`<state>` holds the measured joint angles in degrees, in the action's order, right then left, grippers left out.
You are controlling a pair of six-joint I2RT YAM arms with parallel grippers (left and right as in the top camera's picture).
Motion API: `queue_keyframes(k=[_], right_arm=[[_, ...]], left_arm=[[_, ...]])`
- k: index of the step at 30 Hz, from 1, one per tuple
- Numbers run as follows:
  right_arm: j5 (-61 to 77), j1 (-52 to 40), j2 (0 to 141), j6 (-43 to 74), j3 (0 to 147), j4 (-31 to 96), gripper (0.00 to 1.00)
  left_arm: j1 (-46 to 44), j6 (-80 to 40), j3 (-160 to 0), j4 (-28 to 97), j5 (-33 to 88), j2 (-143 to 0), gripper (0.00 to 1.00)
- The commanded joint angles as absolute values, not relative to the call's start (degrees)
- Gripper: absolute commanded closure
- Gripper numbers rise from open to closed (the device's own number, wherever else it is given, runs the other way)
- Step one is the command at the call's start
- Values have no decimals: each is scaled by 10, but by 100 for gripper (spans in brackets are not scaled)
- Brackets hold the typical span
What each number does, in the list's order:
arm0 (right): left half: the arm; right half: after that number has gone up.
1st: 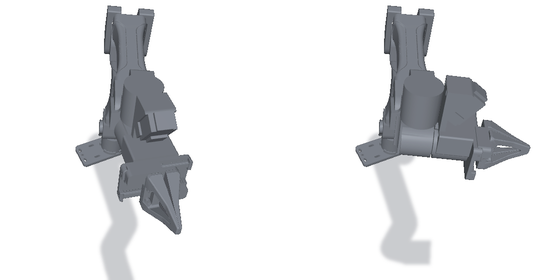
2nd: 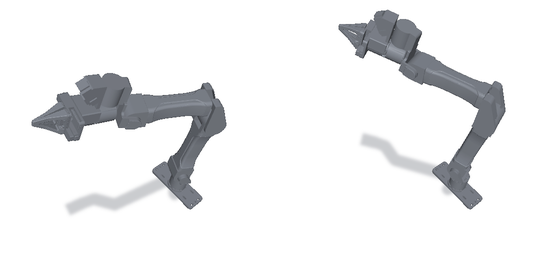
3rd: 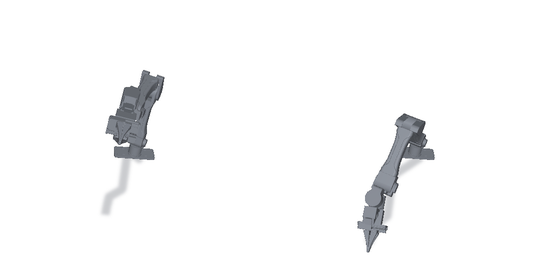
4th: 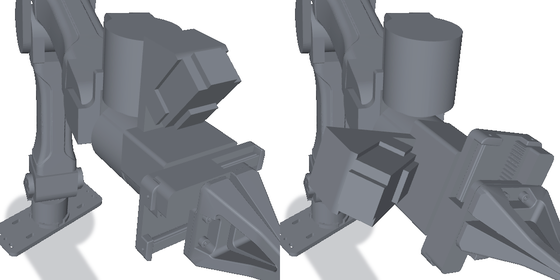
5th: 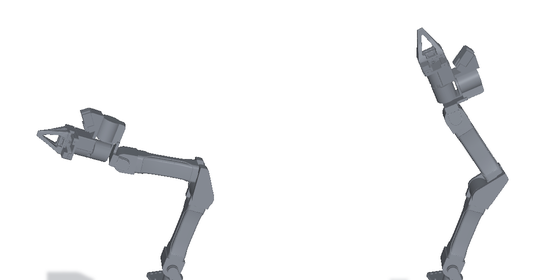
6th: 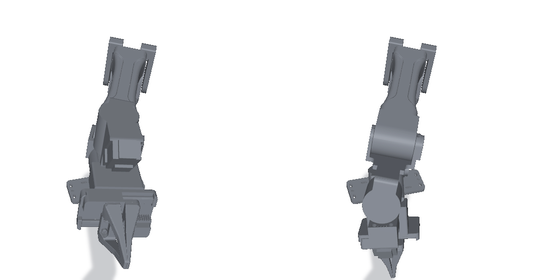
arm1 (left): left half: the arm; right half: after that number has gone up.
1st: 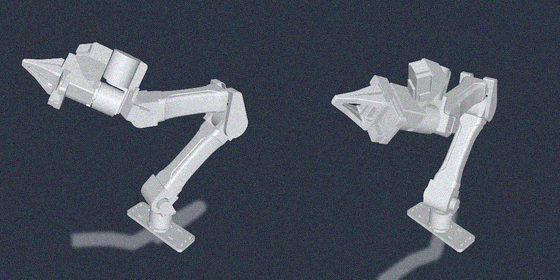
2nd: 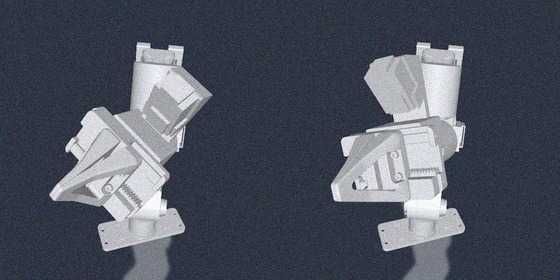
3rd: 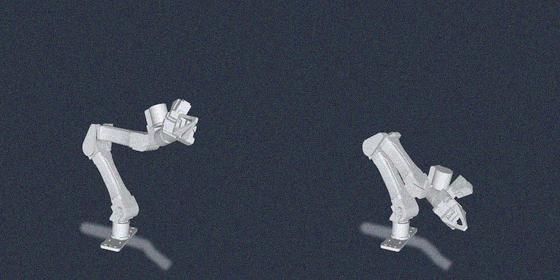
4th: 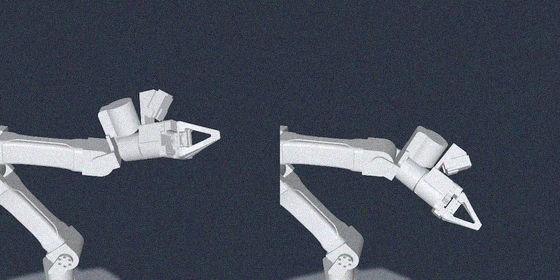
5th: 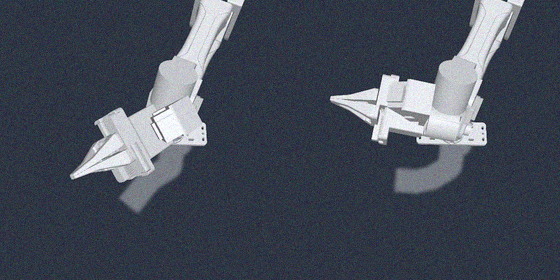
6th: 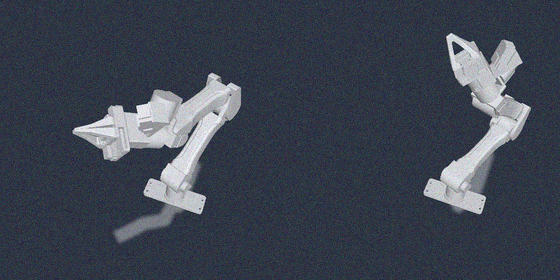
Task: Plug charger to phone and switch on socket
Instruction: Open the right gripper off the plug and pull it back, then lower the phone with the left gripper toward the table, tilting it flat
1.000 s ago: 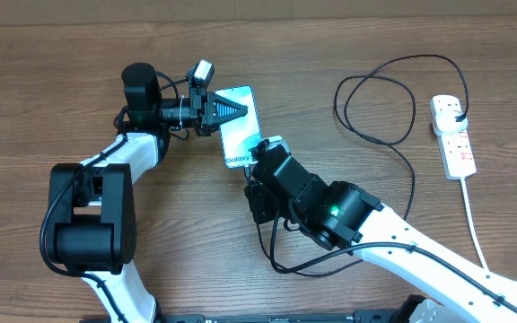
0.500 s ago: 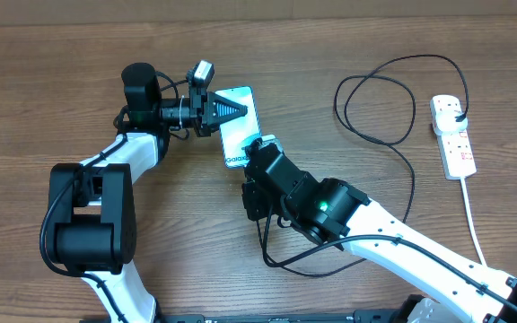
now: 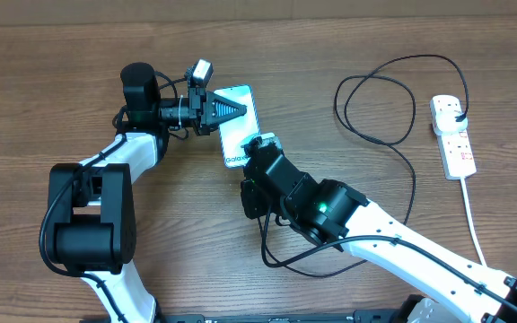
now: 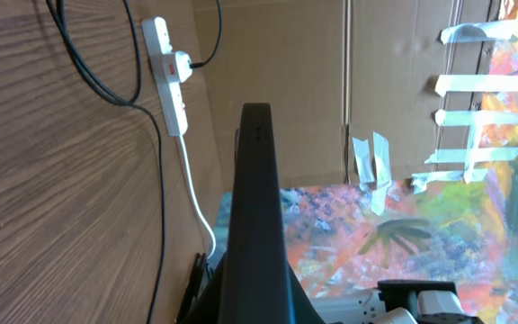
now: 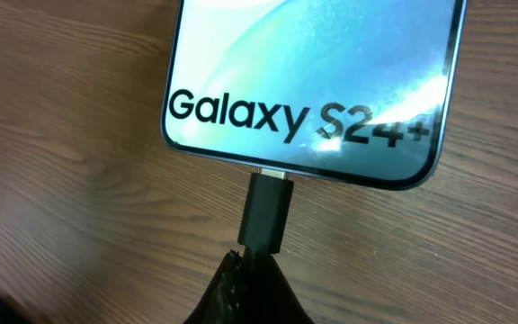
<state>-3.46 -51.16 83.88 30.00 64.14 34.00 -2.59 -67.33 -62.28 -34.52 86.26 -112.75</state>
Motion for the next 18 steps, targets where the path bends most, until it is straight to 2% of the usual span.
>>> queue_keyframes(k=[1,11,12,17,18], right_arm=[[-81,-508,838,295,653,297,96],[-75,-474,838,265,653,282,96],[-69,-474,838,265,653,282,94],[2,-474,830,266,669,294,67],[7,-474,827,265,674,300,65]], left_arm=[[-38,-664,-625,-345,906,-1124,96],[-39,-656,-611,-350,906,-1124,96],[-39,-655,-611,-359,906,-1124,96],[-38,-665,-612,-462,863,-1124,96],[-39,-665,-612,-469,848,-1124,96]])
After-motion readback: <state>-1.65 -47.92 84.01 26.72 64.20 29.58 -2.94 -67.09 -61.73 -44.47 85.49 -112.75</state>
